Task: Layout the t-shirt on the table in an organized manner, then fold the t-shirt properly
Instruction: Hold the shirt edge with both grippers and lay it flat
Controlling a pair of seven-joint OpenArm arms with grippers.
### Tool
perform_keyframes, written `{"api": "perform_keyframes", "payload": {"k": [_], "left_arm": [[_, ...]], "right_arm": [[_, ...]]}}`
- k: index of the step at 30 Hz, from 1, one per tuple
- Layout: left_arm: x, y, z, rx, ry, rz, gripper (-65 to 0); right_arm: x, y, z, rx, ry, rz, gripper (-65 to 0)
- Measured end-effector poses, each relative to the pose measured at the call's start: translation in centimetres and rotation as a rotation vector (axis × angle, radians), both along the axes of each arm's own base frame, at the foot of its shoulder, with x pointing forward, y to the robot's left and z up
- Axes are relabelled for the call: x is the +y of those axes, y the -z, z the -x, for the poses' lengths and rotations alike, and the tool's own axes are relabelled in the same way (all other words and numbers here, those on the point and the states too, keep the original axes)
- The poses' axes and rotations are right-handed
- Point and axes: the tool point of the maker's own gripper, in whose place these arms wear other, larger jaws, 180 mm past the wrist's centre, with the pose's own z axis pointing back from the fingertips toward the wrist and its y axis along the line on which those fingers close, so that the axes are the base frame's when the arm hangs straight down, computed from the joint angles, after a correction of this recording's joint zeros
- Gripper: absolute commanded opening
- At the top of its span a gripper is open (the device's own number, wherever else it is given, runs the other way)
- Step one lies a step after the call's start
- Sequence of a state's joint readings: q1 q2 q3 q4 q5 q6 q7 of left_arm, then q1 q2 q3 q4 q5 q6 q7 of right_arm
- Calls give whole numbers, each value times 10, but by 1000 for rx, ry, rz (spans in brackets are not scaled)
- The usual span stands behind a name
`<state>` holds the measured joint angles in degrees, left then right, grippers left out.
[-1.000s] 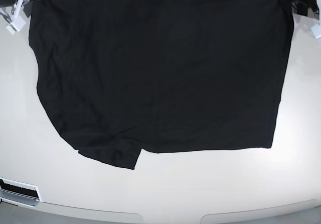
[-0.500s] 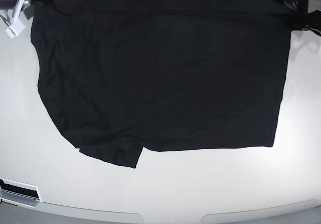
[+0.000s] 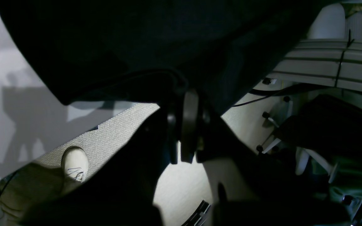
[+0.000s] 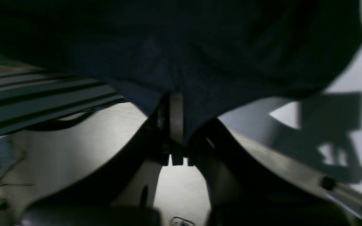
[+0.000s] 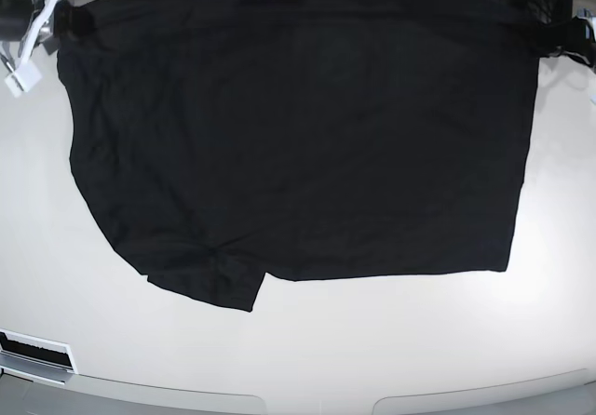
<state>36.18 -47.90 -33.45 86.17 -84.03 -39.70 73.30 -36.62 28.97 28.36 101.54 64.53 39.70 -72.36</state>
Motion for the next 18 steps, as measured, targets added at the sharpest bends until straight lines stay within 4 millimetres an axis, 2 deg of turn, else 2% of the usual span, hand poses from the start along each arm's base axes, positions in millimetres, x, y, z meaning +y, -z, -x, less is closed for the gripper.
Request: {"api": "perform_keyframes", "payload": {"k": [9, 14, 18], "left_arm": [[4, -4, -35, -117, -19, -39, -650], [10, -4, -44, -142, -15, -83, -650], [10, -5, -46, -153, -19, -82, -650]], "right_arm": [[0, 7, -11, -47, 32, 40, -650], [1, 6, -13, -62, 39, 34, -650], [0, 2, -29, -96, 62, 32, -650]]}}
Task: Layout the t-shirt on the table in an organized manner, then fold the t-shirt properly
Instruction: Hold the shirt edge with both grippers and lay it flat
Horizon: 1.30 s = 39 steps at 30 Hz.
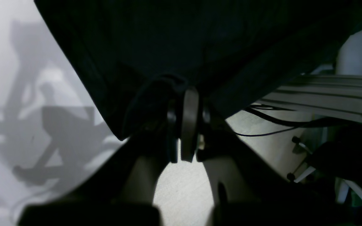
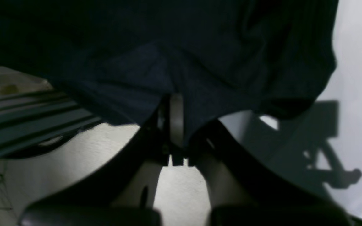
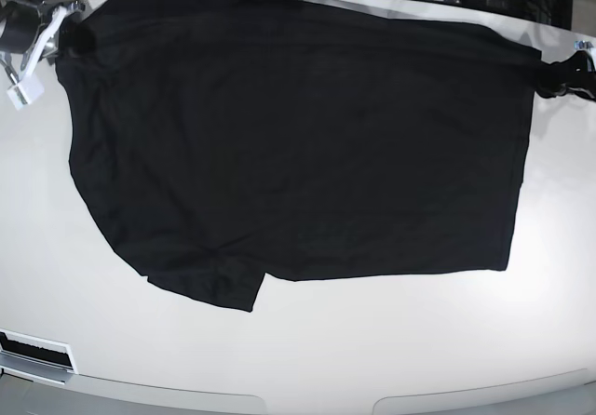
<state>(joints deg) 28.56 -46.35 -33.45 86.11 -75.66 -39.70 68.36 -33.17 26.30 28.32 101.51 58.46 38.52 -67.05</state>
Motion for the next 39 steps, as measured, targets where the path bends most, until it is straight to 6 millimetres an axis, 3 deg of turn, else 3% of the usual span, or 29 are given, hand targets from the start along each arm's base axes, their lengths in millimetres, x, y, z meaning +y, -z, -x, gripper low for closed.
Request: {"api": "perform_keyframes", "payload": {"k": [7, 18, 24, 39], "left_arm": [[5, 3, -1, -6, -1, -36, -650], [9, -13, -35, -125, -17, -55, -650], [9, -17, -44, -153, -19, -58, -650], [8, -17, -62, -233, -51, -80, -650]], "right_arm": [[0, -7, -20, -49, 2, 0, -650], [1, -15, -47, -126, 64, -13, -650], [14, -9, -52, -150, 54, -21, -650], [12, -11, -59, -172, 61, -9, -650]]}}
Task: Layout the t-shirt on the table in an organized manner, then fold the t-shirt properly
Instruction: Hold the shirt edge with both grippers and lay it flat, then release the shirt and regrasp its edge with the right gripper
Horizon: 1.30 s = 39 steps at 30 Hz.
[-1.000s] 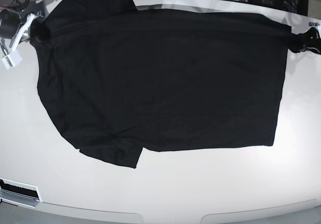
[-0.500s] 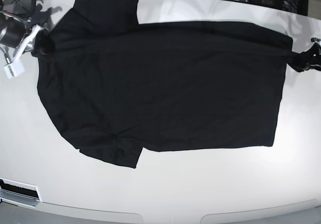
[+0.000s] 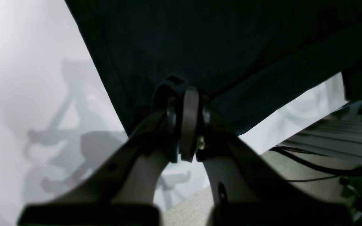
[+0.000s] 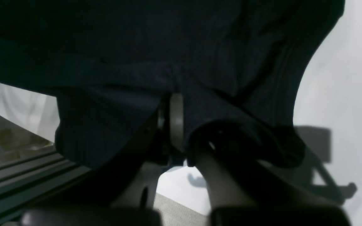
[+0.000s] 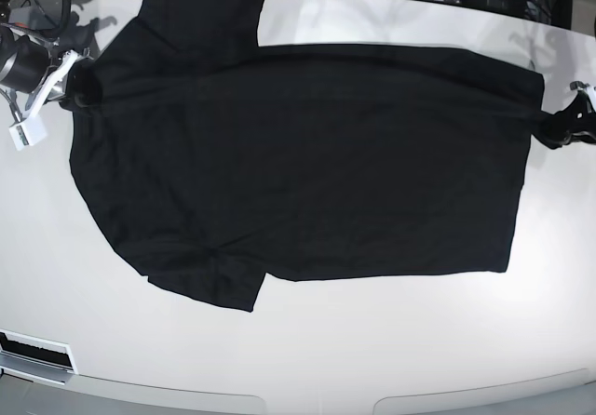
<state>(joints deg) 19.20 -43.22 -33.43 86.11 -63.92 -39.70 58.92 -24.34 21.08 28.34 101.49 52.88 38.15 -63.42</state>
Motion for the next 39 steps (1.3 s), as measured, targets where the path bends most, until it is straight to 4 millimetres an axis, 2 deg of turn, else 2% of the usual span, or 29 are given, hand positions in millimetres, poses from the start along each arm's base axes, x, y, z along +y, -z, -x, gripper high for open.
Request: {"api": "perform_keyframes", "payload": {"k": [6, 8, 10, 11, 12, 14, 18, 22, 26, 29, 37, 39], "left_arm": [[9, 0, -8, -28, -10, -57, -650], [9, -3, -12, -43, -11, -56, -631], [8, -4, -14, -51, -13, -52, -499], [9, -3, -12, -45, -11, -55, -434], [9, -1, -10, -32, -9, -60, -380], [9, -2, -11, -37, -10, -58, -330], [8, -3, -12, -43, -11, -55, -330], [8, -3, -13, -47, -12, -54, -330], [8, -4, -13, -48, -12, -54, -330], [8, -6, -16, -58, -13, -52, -330], [8, -6, -16, -57, -14, -53, -330], [9, -6, -16, -56, -18, -52, -330]], "right_arm": [[-1, -7, -17, -42, 1, 7, -648], [-4, -12, -28, -63, 15, 20, -492], [-6, -15, -34, -68, 49, 14, -311], [-6, -15, -34, -68, 51, 13, -249], [-7, -14, -34, -65, 54, 13, -215], [-6, -9, -26, -30, 35, 23, -211], [0, -7, -17, 9, -15, 15, -213], [22, -8, 5, 27, -70, -112, -213], [35, 16, 49, 147, -37, -149, -213], [48, 22, 53, 127, 24, -205, -213], [48, 70, 76, 245, 130, -197, -213], [49, 76, 76, 253, 155, -231, -213]]}}
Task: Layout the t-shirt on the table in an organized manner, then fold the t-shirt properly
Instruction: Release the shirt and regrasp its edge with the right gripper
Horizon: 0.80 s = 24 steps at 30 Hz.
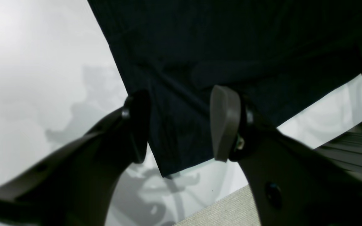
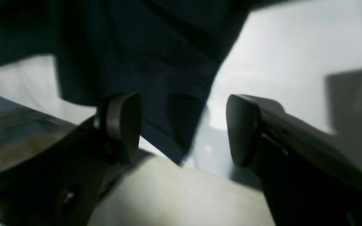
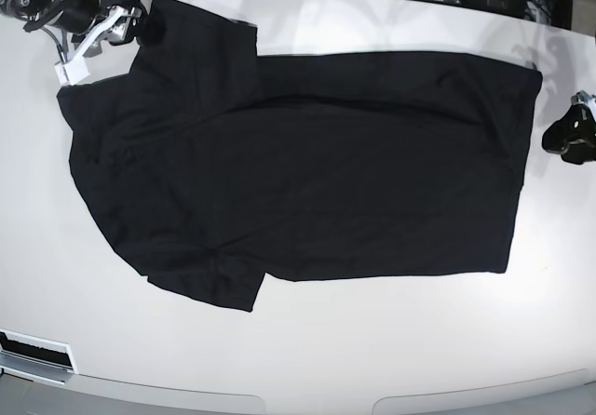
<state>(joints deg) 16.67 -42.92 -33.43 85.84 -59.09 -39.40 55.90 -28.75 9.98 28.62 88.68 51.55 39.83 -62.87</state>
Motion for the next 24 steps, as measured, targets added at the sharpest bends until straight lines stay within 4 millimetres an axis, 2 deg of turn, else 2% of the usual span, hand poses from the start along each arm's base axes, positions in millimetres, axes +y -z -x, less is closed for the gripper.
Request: {"api": "perform_keyframes", "payload": {"k": [3, 6, 7, 8, 11, 13, 15, 20, 24], "left_arm": [[0, 0, 0, 0, -2, 0, -330], [0, 0, 0, 0, -2, 0, -330], [0, 0, 0, 0, -2, 0, -330], [0, 0, 0, 0, -2, 0, -333], [0, 0, 0, 0, -2, 0, -368], [0, 0, 0, 0, -3, 0, -396], [0, 0, 0, 1, -2, -1, -405], [1, 2, 2, 14, 1, -5, -405], [1, 2, 2, 14, 1, -6, -405]], "right_arm": [[5, 4, 0, 2, 31, -54, -213], [26, 3, 5, 26, -13, -121, -235], [35, 4, 8, 43, -44, -140, -279], [45, 5, 13, 65, -83, -157, -352], [69, 10, 26, 114, -169, -177, -650], [74, 9, 25, 126, -203, -188, -650], [72, 7, 16, 124, -233, -178, -650], [84, -39, -26, -35, -292, -247, -650], [90, -67, -37, -135, -343, -223, -650]]}}
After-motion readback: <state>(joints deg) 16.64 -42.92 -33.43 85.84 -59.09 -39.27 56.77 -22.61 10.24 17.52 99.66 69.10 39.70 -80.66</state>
